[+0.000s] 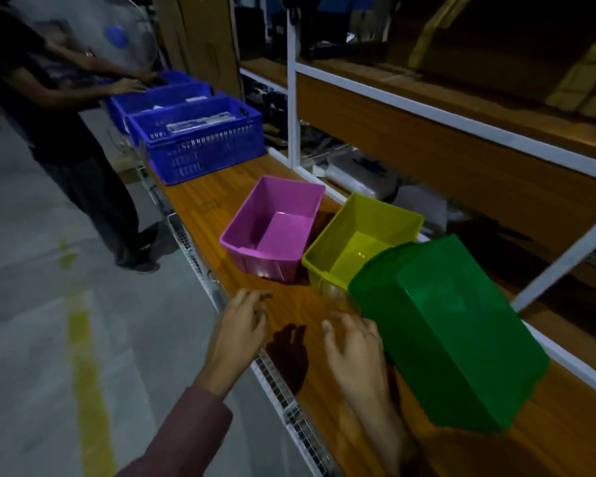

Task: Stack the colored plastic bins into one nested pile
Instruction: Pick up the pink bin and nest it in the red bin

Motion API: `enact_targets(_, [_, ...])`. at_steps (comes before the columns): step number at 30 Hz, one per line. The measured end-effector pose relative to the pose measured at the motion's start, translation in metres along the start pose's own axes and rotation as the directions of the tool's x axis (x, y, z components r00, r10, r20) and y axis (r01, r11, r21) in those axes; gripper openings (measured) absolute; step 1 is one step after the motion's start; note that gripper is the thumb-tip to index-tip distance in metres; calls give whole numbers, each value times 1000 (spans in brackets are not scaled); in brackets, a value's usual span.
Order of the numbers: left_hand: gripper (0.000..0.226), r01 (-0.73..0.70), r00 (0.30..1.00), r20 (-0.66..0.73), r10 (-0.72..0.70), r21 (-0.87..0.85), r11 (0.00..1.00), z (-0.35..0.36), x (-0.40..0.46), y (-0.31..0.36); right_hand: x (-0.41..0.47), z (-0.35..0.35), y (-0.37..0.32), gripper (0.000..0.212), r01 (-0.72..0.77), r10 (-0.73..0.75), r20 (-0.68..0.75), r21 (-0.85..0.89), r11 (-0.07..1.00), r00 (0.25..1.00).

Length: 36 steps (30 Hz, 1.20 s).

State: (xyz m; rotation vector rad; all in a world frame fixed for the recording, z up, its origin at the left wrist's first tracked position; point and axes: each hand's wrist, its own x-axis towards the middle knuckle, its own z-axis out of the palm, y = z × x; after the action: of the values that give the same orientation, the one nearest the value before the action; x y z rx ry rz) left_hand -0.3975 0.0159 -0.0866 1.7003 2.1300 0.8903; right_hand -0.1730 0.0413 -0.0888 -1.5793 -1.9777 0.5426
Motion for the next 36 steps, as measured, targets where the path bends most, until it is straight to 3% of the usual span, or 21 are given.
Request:
enact_targets(7, [37, -62, 997, -53, 63, 26, 998, -17, 115, -36, 76, 50, -43, 45, 9, -8, 16, -50, 999, 1000])
enact_targets(13, [34, -92, 995, -21, 96, 126, 988, -15, 213, -77, 129, 96, -85, 45, -187, 189, 32, -58, 981, 981])
enact_targets(16, [51, 15, 1000, -8, -13, 236, 972, -12, 248, -94, 157, 119, -104, 55, -310, 318, 60, -116, 944, 946])
enact_targets(18, [69, 72, 990, 103, -100, 247, 966, -10, 268, -111, 169, 139, -114, 56, -389, 395, 57, -101, 916, 917])
enact_targets(20, [70, 115, 962, 229, -149, 158, 981, -10, 283, -130, 171, 158, -126, 51, -419, 421, 37, -49, 907, 906])
enact_targets(23, [49, 142, 951, 282, -128, -32, 989, -23, 294, -146, 166, 173, -143, 38, -422, 421, -29, -32, 906, 906])
enact_targets(27, [43, 130, 985, 139, -98, -240, 962, -57, 298, -154, 157, 177, -165, 32, -436, 434, -54, -24, 900, 899])
enact_targets(31, [41, -78, 996, -75, 54, -362, 929, -97, 306, -152, 140, 161, -181, 36, -457, 481, -199, 155, 876, 854])
enact_targets(34, [45, -224, 974, -134, 180, -533, 816, -120, 313, -146, 125, 129, -186, 43, -477, 561, -369, 299, 826, 741])
enact_targets(36, [38, -251, 965, -121, 231, -673, 696, -126, 306, -131, 113, 104, -190, 51, -464, 611, -391, 410, 785, 689])
